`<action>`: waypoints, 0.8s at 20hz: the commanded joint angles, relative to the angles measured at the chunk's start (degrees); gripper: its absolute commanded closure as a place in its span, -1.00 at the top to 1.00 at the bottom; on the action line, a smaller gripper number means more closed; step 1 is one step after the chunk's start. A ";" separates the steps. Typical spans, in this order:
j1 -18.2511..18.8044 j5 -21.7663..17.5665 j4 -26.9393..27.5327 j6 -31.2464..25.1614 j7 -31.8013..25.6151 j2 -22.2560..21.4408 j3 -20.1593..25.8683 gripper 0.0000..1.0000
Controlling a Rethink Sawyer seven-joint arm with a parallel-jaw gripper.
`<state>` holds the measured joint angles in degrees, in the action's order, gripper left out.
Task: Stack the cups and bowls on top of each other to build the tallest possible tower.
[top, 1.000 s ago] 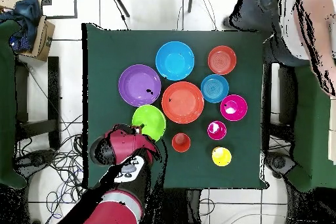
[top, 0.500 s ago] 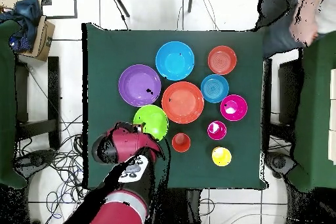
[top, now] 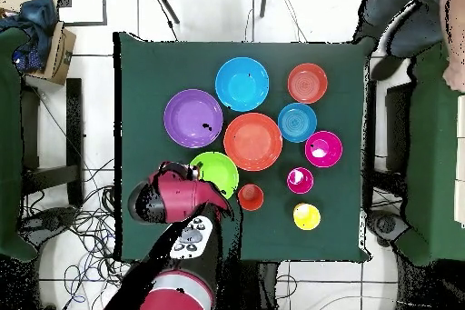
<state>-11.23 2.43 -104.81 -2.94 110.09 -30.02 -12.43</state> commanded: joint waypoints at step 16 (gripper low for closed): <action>5.62 -3.55 -5.74 -2.76 4.34 -7.59 11.66 1.00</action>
<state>-9.05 2.41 -105.58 -2.96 110.09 -35.79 -9.27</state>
